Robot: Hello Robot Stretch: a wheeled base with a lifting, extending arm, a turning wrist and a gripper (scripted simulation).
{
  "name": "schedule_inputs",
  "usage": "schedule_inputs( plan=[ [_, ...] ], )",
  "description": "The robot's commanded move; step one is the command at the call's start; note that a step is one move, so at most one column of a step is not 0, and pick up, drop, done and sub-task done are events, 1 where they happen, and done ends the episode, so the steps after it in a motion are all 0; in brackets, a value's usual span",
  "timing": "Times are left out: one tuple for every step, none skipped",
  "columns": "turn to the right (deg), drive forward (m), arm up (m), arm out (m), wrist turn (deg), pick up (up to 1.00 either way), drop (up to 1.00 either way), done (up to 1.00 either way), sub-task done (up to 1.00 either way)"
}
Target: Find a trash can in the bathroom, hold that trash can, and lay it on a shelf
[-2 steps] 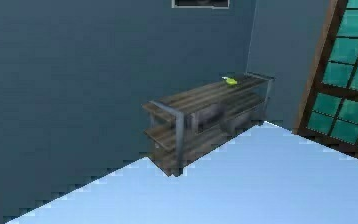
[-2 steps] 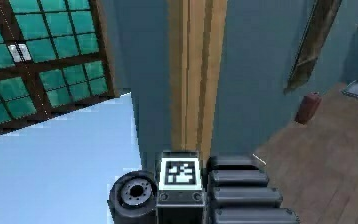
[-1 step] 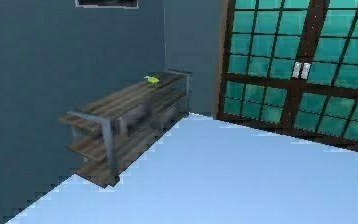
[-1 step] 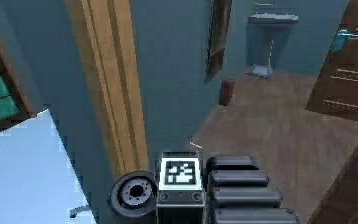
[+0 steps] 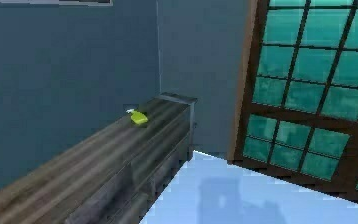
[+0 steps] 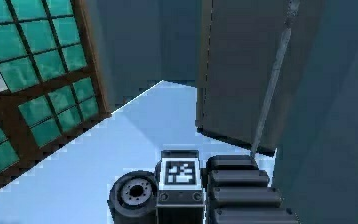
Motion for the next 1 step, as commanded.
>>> schedule_inputs(
  plan=[
    [3.0, 0.0, 0.0, 0.0, 0.0, 0.0, 0.0, 0.0, 0.0]
  ],
)
